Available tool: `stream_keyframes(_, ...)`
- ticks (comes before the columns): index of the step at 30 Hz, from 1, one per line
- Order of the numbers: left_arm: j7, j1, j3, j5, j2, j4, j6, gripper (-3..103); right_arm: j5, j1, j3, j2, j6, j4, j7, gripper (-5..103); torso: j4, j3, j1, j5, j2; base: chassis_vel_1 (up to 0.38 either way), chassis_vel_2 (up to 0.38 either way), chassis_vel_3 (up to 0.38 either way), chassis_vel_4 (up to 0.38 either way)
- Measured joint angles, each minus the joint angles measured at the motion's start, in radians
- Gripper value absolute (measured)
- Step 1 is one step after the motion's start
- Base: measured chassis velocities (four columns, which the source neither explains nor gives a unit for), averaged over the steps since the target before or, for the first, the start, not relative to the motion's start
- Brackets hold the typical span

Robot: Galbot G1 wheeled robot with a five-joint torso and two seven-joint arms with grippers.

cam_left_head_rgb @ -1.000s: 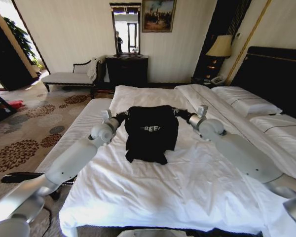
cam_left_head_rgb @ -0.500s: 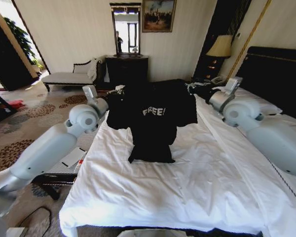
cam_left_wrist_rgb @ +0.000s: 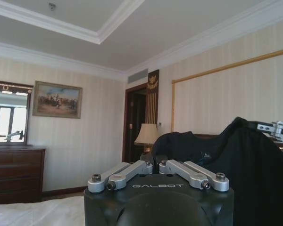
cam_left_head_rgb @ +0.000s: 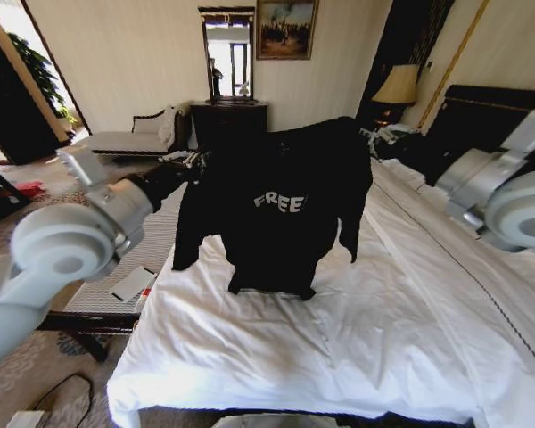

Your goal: Fold the clothes on the bed.

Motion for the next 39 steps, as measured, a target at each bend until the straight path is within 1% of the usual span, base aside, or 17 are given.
stream_keyframes(2, 0.001, 0.112, -0.139, -0.03, 0.03, -0.049, 0.0, 1, 0.034, -0.092, 0.113, -0.015, -0.011, 0.035, 0.005, 0, -0.0005, 0.0, 0.0, 0.0, 0.0, 0.0, 0.0, 0.0, 0.0)
stream_keyframes(4, 0.008, 0.219, -0.272, -0.051, 0.049, -0.068, 0.0, 1, 0.069, -0.124, 0.17, -0.019, -0.027, 0.057, 0.016, 0, 0.0, 0.0, 0.0, 0.0006, 0.0, 0.0, 0.0, 0.0, 0.0)
stream_keyframes(5, 0.008, 0.219, -0.272, -0.051, 0.049, -0.068, 0.0, 1, 0.069, -0.124, 0.17, -0.019, -0.027, 0.057, 0.016, 0, 0.0, 0.0, 0.0, 0.0006, 0.0, 0.0, 0.0, 0.0, 0.0)
stream_keyframes(7, 0.002, 0.313, -0.4, -0.11, 0.063, -0.074, 0.001, 1, 0.15, -0.142, 0.245, -0.023, -0.063, 0.087, 0.048, 0, 0.0003, 0.0, 0.0, 0.0002, 0.0, 0.0, 0.0, 0.0, 0.0)
stream_keyframes(9, -0.011, 0.326, -0.455, -0.162, 0.07, -0.074, 0.002, 1, 0.201, -0.143, 0.288, -0.029, -0.084, 0.104, 0.07, 0, 0.0, 0.0, 0.0, -0.0003, 0.0, 0.0, 0.0, 0.0, 0.0)
stream_keyframes(10, -0.02, 0.328, -0.515, -0.218, 0.081, -0.073, 0.003, 1, 0.244, -0.141, 0.324, -0.04, -0.1, 0.12, 0.09, 0, -0.0003, 0.0, 0.0, -0.0002, 0.0, 0.0, 0.0, 0.0, 0.0)
stream_keyframes(11, -0.02, 0.328, -0.515, -0.218, 0.081, -0.073, 0.003, 1, 0.244, -0.141, 0.324, -0.04, -0.1, 0.12, 0.09, 0, -0.0003, 0.0, 0.0, -0.0002, 0.0, 0.0, 0.0, 0.0, 0.0)
stream_keyframes(16, -0.048, 0.333, -0.649, -0.381, 0.101, -0.068, 0.007, 1, 0.378, -0.138, 0.428, -0.06, -0.15, 0.142, 0.154, 0, -0.0002, 0.0, 0.0, 0.0005, 0.0, 0.0, 0.0, 0.0, 0.0)
stream_keyframes(21, -0.062, 0.331, -0.693, -0.432, 0.107, -0.067, 0.007, 1, 0.451, -0.136, 0.477, -0.067, -0.166, 0.152, 0.181, 0, -0.0002, 0.0, 0.0, 0.0001, 0.0, 0.0, 0.0, 0.0, 0.0)
stream_keyframes(24, -0.066, 0.327, -0.743, -0.483, 0.115, -0.065, 0.004, 1, 0.554, -0.133, 0.535, -0.071, -0.179, 0.166, 0.209, 0, 0.0, 0.0, 0.0, 0.0, 0.0, 0.0, 0.0, 0.0, 0.0)
stream_keyframes(25, -0.066, 0.327, -0.743, -0.483, 0.115, -0.065, 0.004, 1, 0.554, -0.133, 0.535, -0.071, -0.179, 0.166, 0.209, 0, 0.0, 0.0, 0.0, 0.0, 0.0, 0.0, 0.0, 0.0, 0.0)
stream_keyframes(27, -0.076, 0.321, -0.793, -0.54, 0.123, -0.064, -0.001, 1, 0.646, -0.132, 0.597, -0.072, -0.194, 0.176, 0.243, 0, -0.0001, 0.0, 0.0, 0.0003, 0.0, 0.0, 0.0, 0.0, 0.0)
stream_keyframes(29, -0.079, 0.318, -0.836, -0.589, 0.128, -0.064, -0.005, 1, 0.704, -0.133, 0.637, -0.075, -0.202, 0.18, 0.265, 0, -0.0003, 0.0, 0.0, 0.0002, 0.0, 0.0, 0.0, 0.0, 0.0)
stream_keyframes(30, -0.079, 0.318, -0.836, -0.589, 0.128, -0.064, -0.005, 1, 0.704, -0.133, 0.637, -0.075, -0.202, 0.18, 0.265, 0, -0.0003, 0.0, 0.0, 0.0002, 0.0, 0.0, 0.0, 0.0, 0.0)
stream_keyframes(33, -0.082, 0.316, -0.937, -0.747, 0.142, -0.063, -0.011, 1, 0.807, -0.13, 0.704, -0.081, -0.211, 0.178, 0.306, 0, 0.0, 0.0, 0.0, 0.0002, 0.0, 0.0, 0.0, 0.0, 0.0)
stream_keyframes(35, -0.088, 0.318, -0.971, -0.805, 0.143, -0.063, -0.012, 1, 0.858, -0.129, 0.729, -0.083, -0.218, 0.181, 0.332, 0, 0.0, 0.0, 0.0, 0.0002, 0.0, 0.0, 0.0, 0.0, 0.0)
stream_keyframes(39, -0.106, 0.331, -0.958, -0.8, 0.122, -0.063, -0.014, 1, 0.92, -0.13, 0.739, -0.078, -0.248, 0.195, 0.379, 0, 0.0, 0.0, 0.0, 0.0003, 0.0, 0.0, 0.0, 0.0, 0.0)
